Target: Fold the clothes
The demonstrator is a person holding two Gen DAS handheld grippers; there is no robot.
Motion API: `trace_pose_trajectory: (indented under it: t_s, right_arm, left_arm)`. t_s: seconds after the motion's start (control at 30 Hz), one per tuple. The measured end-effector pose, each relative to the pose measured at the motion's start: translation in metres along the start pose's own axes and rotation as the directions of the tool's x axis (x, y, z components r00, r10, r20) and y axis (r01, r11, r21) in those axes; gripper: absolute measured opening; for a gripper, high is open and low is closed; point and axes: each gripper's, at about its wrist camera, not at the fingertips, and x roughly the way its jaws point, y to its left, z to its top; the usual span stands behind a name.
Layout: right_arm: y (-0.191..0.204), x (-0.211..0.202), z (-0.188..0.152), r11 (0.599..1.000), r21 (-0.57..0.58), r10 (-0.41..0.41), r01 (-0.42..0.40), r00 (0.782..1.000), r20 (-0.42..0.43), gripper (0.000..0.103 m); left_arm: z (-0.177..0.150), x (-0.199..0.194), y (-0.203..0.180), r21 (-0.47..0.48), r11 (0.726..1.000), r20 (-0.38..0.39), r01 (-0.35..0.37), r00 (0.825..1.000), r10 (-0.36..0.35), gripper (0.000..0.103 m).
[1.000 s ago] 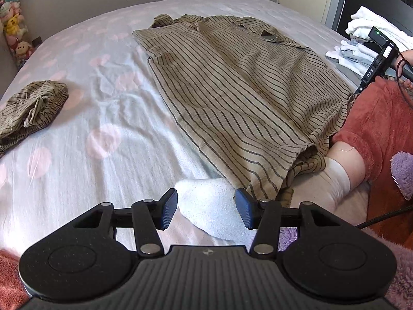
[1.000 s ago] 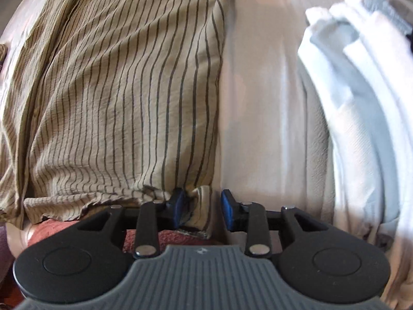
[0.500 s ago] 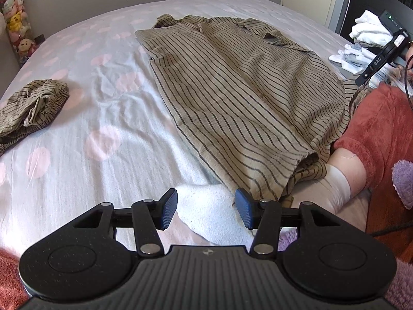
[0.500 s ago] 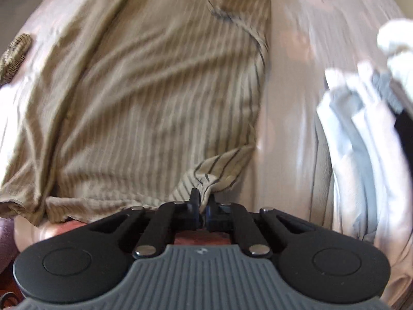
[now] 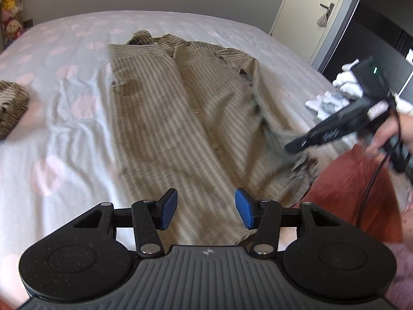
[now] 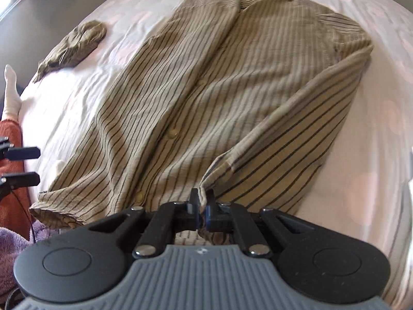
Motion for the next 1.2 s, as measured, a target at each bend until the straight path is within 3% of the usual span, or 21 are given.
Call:
trace_pose_trajectory:
  t_s: [0.2, 0.4, 0.67, 0.8, 0.87, 0.93, 0.97, 1.0, 1.07, 1.2]
  right_arm:
    - [0.015, 0.025, -0.009, 0.998, -0.03, 0.052, -0.053, 0.998, -0.041, 0.021]
    - [0.026, 0.022, -0.04, 0.992, -0.031, 0.125, -0.126, 0.992, -0.027, 0.027]
    - [0.032, 0.005, -0.066, 0.981, -0.168, -0.084, 0.096, 0.994, 0.075, 0.032]
    - [0.028, 0.004, -0.07, 0.957, -0.223, -0.164, 0.185, 0.98, 0.109, 0.049]
    - [0.027, 0.006, -0.069, 0.949, -0.244, -0.175, 0.198, 0.978, 0.112, 0.049]
    - [0.027, 0.008, -0.069, 0.946, -0.257, -0.176, 0.196, 0.979, 0.101, 0.045]
    - [0.026, 0.009, -0.069, 0.945, -0.263, -0.176, 0.195, 0.98, 0.095, 0.037]
    - [0.026, 0.01, -0.068, 0.943, -0.269, -0.177, 0.194, 0.98, 0.089, 0.018]
    - [0.025, 0.012, -0.068, 0.94, -0.282, -0.178, 0.193, 0.981, 0.077, 0.004]
    - [0.029, 0.003, -0.07, 0.947, -0.295, -0.117, 0.127, 0.992, 0.049, 0.003]
  left_arm:
    - [0.015, 0.036, -0.015, -0.077, 0.996, -0.021, 0.049, 0.999, -0.05, 0.047]
    - [0.02, 0.067, -0.026, -0.1, 0.992, -0.067, 0.074, 0.995, -0.08, 0.047]
    - [0.036, 0.109, -0.037, -0.172, 0.976, -0.089, 0.131, 0.985, -0.148, 0.049]
    - [0.043, 0.138, -0.042, -0.184, 0.977, -0.128, 0.111, 0.982, -0.136, 0.049]
    - [0.045, 0.151, -0.045, -0.191, 0.976, -0.149, 0.104, 0.98, -0.133, 0.049]
    - [0.045, 0.163, -0.046, -0.2, 0.975, -0.176, 0.094, 0.976, -0.13, 0.047]
    - [0.044, 0.166, -0.045, -0.21, 0.973, -0.184, 0.096, 0.973, -0.136, 0.045]
    - [0.043, 0.167, -0.044, -0.215, 0.972, -0.186, 0.096, 0.973, -0.137, 0.044]
    - [0.042, 0.168, -0.042, -0.224, 0.97, -0.188, 0.097, 0.972, -0.14, 0.044]
    - [0.04, 0.17, -0.038, -0.25, 0.962, -0.187, 0.111, 0.969, -0.16, 0.044]
